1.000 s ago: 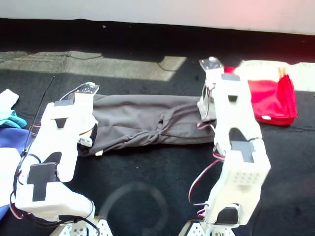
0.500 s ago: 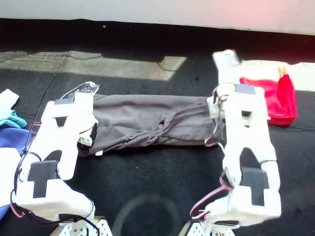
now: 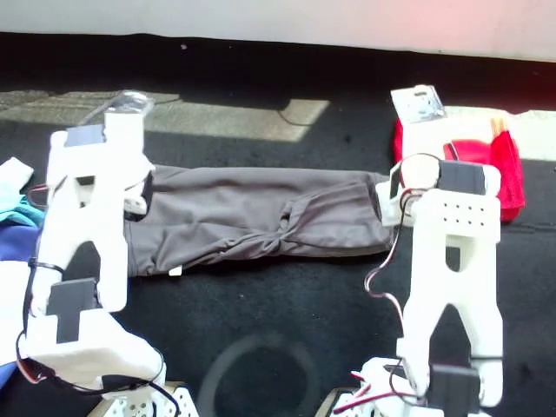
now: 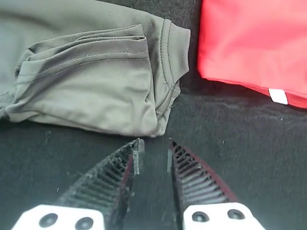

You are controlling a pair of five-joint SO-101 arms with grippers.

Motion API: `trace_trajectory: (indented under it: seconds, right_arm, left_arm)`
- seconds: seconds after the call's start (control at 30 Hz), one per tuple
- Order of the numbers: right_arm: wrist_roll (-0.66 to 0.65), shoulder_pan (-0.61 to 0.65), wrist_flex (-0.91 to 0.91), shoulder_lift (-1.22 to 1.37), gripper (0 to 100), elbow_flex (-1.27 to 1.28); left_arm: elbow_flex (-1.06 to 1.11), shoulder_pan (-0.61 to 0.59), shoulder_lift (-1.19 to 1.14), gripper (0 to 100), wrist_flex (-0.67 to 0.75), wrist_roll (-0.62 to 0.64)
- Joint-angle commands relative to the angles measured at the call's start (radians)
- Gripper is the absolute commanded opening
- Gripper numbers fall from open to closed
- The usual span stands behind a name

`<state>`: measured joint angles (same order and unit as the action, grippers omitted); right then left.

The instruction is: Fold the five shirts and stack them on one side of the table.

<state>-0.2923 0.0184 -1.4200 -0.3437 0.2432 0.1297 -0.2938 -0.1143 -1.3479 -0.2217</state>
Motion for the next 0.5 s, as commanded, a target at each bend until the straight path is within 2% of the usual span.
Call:
trace_trajectory:
  seconds: [0.0, 0.07, 0.47]
  right_arm:
    - [-0.011, 0.001, -0.044, -0.105, 9.1, 0.028]
    - [-0.011, 0.001, -0.039, -0.148, 9.1, 0.091]
    - [-0.012, 0.001, 0.094, -0.427, 9.1, 0.510]
  left_arm:
    - [-0.076, -0.039, -0.064, 22, -0.014, 0.018]
    - [-0.104, -0.050, -0.134, 25, -0.012, 0.018]
    - [-0.291, -0.056, -0.395, 23, -0.015, 0.017]
